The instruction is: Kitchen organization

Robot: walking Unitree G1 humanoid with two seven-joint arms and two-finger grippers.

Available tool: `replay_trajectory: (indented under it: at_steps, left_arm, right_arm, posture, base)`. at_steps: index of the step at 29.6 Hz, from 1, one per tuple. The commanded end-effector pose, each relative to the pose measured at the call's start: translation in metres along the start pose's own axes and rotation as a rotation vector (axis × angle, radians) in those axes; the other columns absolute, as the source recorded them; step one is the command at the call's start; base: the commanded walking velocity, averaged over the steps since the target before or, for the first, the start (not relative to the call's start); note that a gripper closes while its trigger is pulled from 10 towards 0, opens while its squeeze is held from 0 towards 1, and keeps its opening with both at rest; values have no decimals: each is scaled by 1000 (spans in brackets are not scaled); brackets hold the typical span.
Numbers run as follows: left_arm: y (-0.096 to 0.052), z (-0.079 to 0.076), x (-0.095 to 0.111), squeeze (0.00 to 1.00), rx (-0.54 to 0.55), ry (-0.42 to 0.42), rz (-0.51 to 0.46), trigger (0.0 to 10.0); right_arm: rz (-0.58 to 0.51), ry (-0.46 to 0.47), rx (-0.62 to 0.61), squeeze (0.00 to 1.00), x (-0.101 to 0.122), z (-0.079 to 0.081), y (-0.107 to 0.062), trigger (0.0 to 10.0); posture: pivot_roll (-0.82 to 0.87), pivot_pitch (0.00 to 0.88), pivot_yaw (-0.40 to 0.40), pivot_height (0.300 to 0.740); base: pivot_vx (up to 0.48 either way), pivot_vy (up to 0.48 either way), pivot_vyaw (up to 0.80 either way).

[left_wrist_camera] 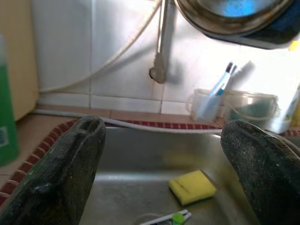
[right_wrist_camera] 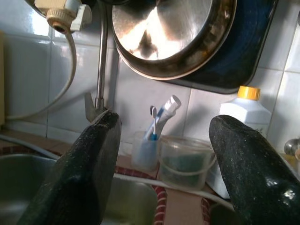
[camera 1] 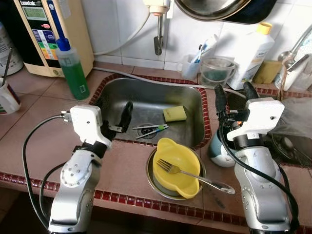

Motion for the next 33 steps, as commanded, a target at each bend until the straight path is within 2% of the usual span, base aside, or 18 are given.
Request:
replay_trajectory:
  at_steps: [1, 12, 25, 33]
  left_arm:
    - [-1, -1, 3, 0, -5, 19, -11, 10000]
    - [2, 2, 5, 0, -2, 27, -13, 10000]
    - [4, -2, 9, 0, -22, 21, -22, 10000]
    - [4, -2, 8, 0, -29, 21, -18, 10000]
  right_arm:
    - [1, 1, -4, 0, 0, -2, -3, 10000]
    - [22, 4, -27, 0, -7, -5, -4, 10000]
    - [-22, -6, -32, 0, 6, -8, 1, 10000]
    - [-19, -9, -39, 0, 5, -9, 0, 10000]
  posture:
    - [-11, 138, 6, 740]
    - [-13, 125, 16, 740]
    - [-18, 113, 19, 740]
    - [-20, 116, 23, 740]
  base:
    - [0, 0, 0]
    - [0, 0, 0]
    - [0, 0, 0]
    - [-332, 0, 0]
Point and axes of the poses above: a point about 5 cm out from each wrist's last joint towards the gripper, its own y axis pointing out of the wrist towards the gripper, its own x axis along the axis of the wrist's last joint, z = x × y, the point moved 6 cm from there along y, pointing out of the wrist towards the gripper, and after that the axes turned 2 degrees about y, right-handed, at the moved point
